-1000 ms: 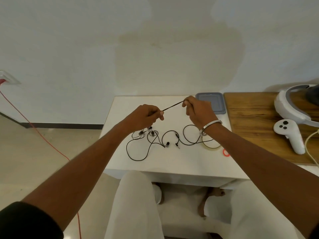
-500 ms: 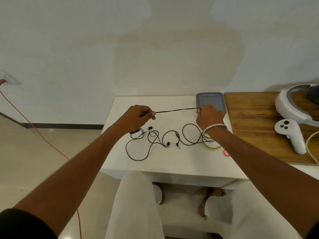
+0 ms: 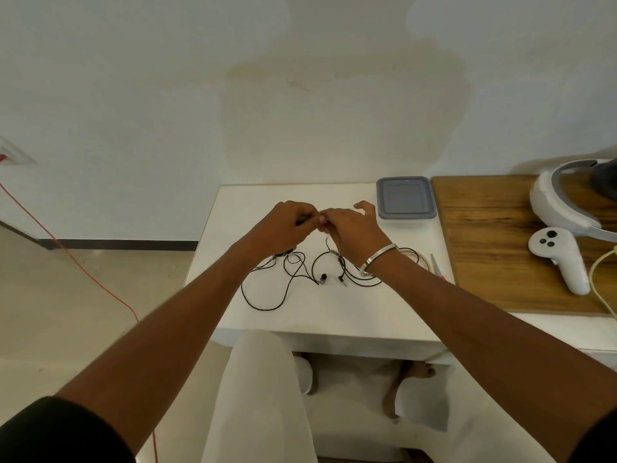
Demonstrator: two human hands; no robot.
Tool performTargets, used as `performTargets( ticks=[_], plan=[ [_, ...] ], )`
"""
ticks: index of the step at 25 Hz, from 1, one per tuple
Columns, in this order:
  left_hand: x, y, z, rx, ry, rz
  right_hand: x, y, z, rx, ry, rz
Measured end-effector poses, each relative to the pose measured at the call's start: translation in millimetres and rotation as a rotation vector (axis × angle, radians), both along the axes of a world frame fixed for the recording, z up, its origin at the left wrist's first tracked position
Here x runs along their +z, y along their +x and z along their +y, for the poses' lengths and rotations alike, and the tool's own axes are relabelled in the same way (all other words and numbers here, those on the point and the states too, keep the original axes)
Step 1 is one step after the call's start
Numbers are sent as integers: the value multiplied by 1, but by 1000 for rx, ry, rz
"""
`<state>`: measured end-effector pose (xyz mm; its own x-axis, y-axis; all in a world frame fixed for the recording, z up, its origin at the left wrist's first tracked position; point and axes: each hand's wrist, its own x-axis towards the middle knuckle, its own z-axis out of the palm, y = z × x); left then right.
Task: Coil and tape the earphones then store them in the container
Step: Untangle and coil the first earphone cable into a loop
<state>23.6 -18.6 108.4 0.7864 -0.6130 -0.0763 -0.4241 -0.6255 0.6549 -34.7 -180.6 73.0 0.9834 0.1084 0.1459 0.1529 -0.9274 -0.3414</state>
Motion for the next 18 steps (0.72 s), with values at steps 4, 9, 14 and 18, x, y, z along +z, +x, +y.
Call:
performTargets(
  ticks=[4,9,14,18],
  plan=[
    [-1,0,6,19,21,54,3,1,-4,-23,-60,24],
    [-5,-2,16,40,31,123,-1,0,-14,-149,27,-39],
    [-3,-3,18,21,-14,218,-1,0,-17,-214,111,-19],
    [2,-6,18,53,-80,417,-4,-2,-16,-216,170,-25]
  ],
)
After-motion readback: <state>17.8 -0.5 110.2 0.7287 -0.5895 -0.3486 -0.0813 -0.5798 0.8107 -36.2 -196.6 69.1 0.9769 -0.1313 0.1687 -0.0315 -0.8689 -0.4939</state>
